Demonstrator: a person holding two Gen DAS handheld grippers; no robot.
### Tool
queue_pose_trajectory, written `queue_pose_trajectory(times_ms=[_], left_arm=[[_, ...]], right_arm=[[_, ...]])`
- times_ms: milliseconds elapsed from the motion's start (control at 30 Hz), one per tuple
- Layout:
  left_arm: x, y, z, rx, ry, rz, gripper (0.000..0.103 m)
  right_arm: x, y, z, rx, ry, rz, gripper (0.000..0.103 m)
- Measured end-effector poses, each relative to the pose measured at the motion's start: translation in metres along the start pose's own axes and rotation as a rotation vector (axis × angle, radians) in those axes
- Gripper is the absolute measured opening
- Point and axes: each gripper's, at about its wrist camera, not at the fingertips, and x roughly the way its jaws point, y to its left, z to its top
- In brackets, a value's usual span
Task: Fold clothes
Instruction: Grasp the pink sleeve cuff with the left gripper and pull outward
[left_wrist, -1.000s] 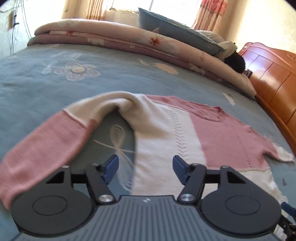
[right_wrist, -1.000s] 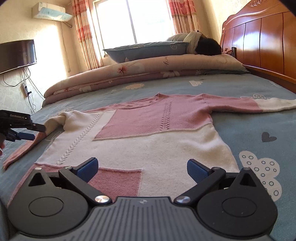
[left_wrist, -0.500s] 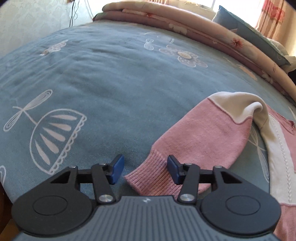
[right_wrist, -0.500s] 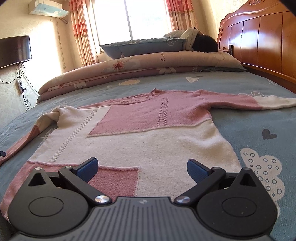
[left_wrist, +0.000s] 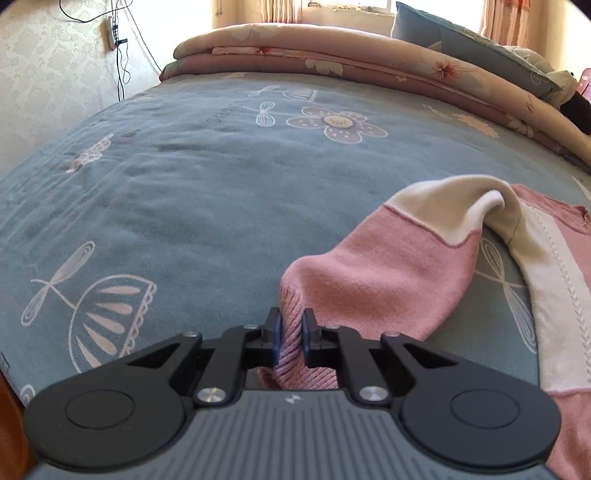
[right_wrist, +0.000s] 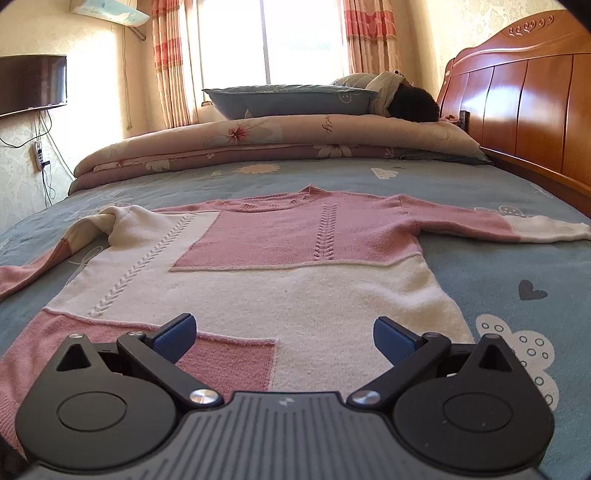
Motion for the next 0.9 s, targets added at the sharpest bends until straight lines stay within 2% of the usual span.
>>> queue_pose_trajectory(times_ms=[133,300,500,667,700,833,900], left_arm=[[-0.002,0.013,0.029,-0.002,-0.036,0.045,0.009],[0.010,0.031,0.067,-0.008,-0.044,0.099,0.009],[0.035,0.048,0.102,-0.021,0.000,0.125,0.009],[0.061,0.061,0.111,-0.051,0.047,0.158,0.010],[0.068,0.064,0.111,-0.062,0.059,0.166,0.016],[0.090,0.074,0.109,-0.096,0.093,0.210,0.028],[0.096,0.077,0.111,-0.085,0.088,0.301,0.028]], right_arm=[[0.001,0.001,0.001,-0.011,0.000,-0.004,0.103],[0.003,0.004,0.000,-0.041,0.000,-0.015,0.103],[0.006,0.007,-0.001,-0.067,0.000,-0.030,0.103],[0.010,0.007,-0.002,-0.075,0.007,-0.046,0.103],[0.011,0.007,-0.003,-0.075,0.011,-0.049,0.103],[0.016,0.006,-0.004,-0.076,0.024,-0.057,0.103],[0.016,0.007,-0.004,-0.077,0.031,-0.059,0.103]])
